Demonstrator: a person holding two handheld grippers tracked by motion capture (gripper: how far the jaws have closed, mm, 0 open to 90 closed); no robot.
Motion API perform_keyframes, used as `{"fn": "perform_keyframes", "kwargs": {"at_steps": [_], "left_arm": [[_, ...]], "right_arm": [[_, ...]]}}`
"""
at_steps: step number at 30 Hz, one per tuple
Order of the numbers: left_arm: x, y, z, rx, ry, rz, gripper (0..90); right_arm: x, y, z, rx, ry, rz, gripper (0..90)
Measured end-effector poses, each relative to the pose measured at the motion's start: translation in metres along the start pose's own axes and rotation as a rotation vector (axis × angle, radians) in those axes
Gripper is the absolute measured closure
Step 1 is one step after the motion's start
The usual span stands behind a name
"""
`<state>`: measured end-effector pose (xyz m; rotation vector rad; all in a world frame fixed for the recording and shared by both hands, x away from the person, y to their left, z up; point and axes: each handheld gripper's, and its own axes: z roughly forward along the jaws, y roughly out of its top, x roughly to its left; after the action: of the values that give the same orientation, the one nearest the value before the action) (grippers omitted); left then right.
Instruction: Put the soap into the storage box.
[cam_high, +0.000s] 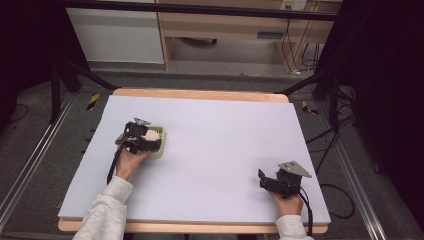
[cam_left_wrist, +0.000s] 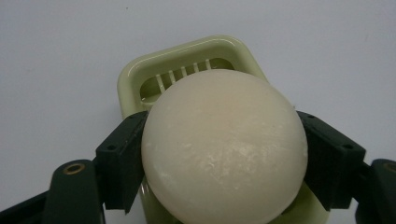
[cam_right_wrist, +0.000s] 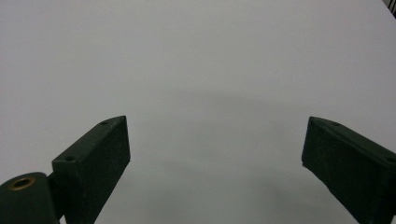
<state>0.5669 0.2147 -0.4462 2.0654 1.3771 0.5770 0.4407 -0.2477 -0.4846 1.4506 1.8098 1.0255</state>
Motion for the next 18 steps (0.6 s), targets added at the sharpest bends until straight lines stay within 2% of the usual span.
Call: {"fn": "perform_keyframes", "kwargs": {"at_steps": [4,5,10,18], "left_arm": [[0.000,0.000,-0.001,-0.003,-0.006,0.001,23.7],[0.000,0.001,-0.003,-0.018,-0.003,0.004,23.6],[0.000,0.002,-0.007,-0.034,-0.005,0.002,23.7],[0.001,0.004,-0.020,-0.071,0.003,-0.002,23.4]], "right_arm": [[0.000,0.000,0.000,-0.001,0.001,-0.001,8.2],[0.000,0.000,0.000,-0.001,0.001,-0.001,8.2],[0.000,0.000,0.000,0.001,0.001,0.001,8.2],[0.000,0.000,-0.001,-0.002,0.000,0.001,8.2]]}}
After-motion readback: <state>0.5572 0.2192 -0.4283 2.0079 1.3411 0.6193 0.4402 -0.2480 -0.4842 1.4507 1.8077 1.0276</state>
